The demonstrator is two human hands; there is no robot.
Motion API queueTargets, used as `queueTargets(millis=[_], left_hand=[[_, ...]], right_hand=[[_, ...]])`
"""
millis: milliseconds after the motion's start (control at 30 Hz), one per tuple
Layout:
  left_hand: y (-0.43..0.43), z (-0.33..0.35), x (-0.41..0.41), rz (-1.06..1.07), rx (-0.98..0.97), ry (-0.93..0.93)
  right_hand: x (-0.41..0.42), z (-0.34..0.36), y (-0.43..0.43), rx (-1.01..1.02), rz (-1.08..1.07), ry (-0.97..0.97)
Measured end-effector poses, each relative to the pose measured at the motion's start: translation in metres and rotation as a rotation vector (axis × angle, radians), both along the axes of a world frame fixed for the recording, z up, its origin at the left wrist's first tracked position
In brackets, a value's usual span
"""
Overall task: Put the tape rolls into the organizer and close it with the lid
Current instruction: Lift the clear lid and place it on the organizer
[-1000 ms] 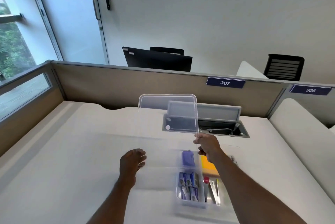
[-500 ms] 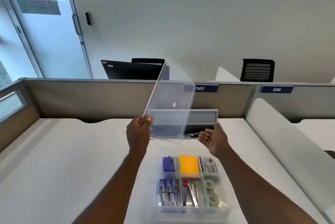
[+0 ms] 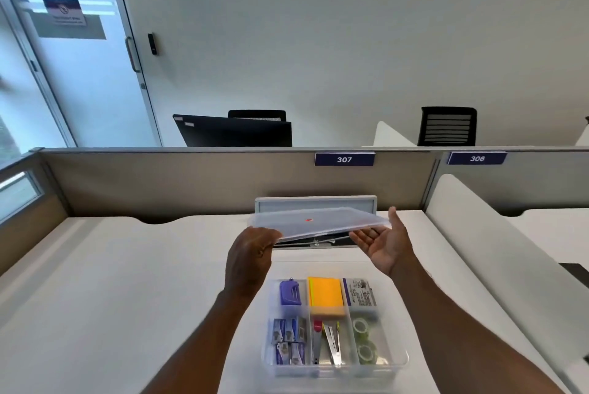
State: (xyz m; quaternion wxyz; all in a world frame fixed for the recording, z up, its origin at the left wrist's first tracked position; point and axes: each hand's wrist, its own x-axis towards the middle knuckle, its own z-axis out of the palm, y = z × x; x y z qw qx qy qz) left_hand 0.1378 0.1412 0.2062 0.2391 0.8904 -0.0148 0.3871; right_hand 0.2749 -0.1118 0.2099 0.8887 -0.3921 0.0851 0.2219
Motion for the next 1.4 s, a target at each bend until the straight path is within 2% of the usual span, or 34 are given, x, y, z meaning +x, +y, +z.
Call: queueTargets(millis=[167,233,267,367,433,567,700,800,900,1000,1100,1133,1233,1367,1400], left_hand=[[0.007,-0.012,-0.002,0.017,0.016,0.014],[0.005,-0.018,-0.002,0.045,-0.004,0.097],[0.003,-0.021,-0.004,0.052,-0.078,0.191],[0.008,-0.031,-0.008,0.022,-0.499,0.507],[0.01,-0.033,-0.008,0.012,-0.692,0.601],[0.007,-0.038,-0.004,0.206,-0.972,0.598],[0.009,-0.06,-0.006,0.187,-1.181,0.511],[0.008,-0.079,-0.001,0.247,-1.041,0.599],[-0.003,-0.086,0.003,0.272,-0.855,0.699],[-0.018,-0.084,0.002,0.306,-0.69,0.794],[-0.024,-0.086,0.002,0.337,-0.664,0.819],[-0.026,-0.088,0.002,0.342,-0.665,0.823],[-0.03,-0.094,0.0,0.335,-0.622,0.855],[-0.031,-0.104,-0.006,0.336,-0.586,0.888],[-0.032,-0.106,-0.008,0.345,-0.585,0.888]], right_hand=[[-0.012,-0.013,-0.012,-0.245,0.138,0.002],[-0.017,-0.017,-0.014,-0.303,0.18,-0.019],[-0.017,-0.02,-0.015,-0.315,0.192,-0.026],[-0.018,-0.032,-0.02,-0.332,0.228,-0.014],[-0.018,-0.04,-0.028,-0.377,0.275,0.016],[-0.023,-0.056,-0.04,-0.62,0.385,0.044],[-0.031,-0.065,-0.044,-0.994,0.478,-0.06],[-0.036,-0.076,-0.052,-1.218,0.438,-0.322],[-0.038,-0.097,-0.06,-1.409,0.199,-0.493],[-0.037,-0.113,-0.063,-1.645,0.068,-0.533],[-0.041,-0.128,-0.066,-1.828,0.028,-0.63],[-0.039,-0.138,-0.071,-1.775,0.185,-0.542],[-0.037,-0.152,-0.074,-1.79,0.051,-0.674],[-0.034,-0.163,-0.073,-1.76,0.03,-0.739],[-0.032,-0.162,-0.073,-1.819,0.022,-0.806]])
